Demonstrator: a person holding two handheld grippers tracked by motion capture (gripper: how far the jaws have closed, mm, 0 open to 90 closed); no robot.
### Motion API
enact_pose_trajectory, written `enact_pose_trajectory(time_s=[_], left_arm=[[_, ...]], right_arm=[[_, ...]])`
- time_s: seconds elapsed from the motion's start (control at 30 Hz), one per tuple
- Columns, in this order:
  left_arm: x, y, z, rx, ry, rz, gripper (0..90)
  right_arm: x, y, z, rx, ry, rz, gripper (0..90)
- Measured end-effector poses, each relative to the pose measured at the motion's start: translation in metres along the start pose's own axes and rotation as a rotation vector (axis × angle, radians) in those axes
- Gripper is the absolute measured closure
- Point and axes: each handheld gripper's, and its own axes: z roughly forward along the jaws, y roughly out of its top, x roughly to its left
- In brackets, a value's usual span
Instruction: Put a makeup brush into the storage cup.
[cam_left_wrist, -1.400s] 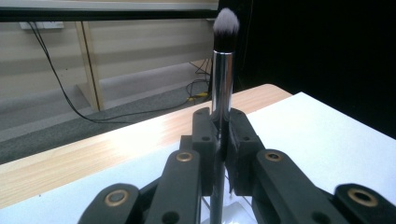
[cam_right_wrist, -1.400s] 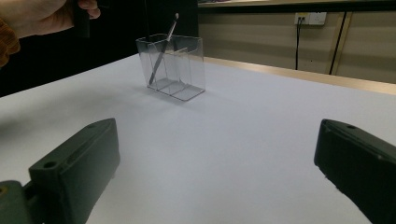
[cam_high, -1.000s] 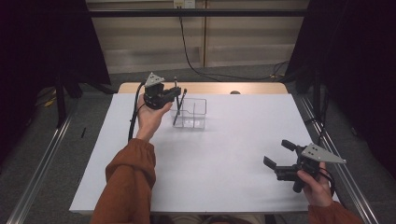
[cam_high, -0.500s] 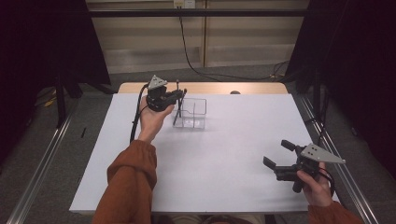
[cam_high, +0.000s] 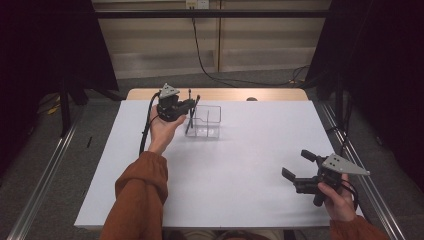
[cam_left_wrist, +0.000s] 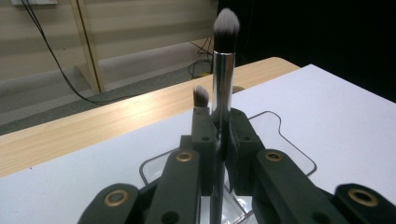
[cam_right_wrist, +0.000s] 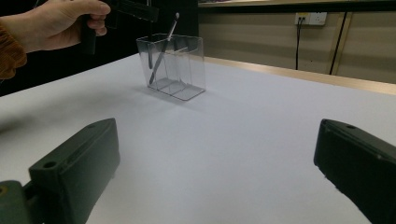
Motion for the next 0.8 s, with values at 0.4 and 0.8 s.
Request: enact_pose_trajectory(time_s=[0.4, 0.8], left_arm=[[-0.0003, -0.0055, 0.0016, 0.017, 0.008, 0.006, 83.6], [0.0022, -0.0089, 0.0026, 0.014, 0.011, -0.015, 64.9]], right_arm=[[0.0005, 0.0000, 0.0001, -0.002, 0.000, -0.003, 0.0], [0.0008, 0.0000, -0.0001, -0.002, 0.002, 0.000, 0.0]])
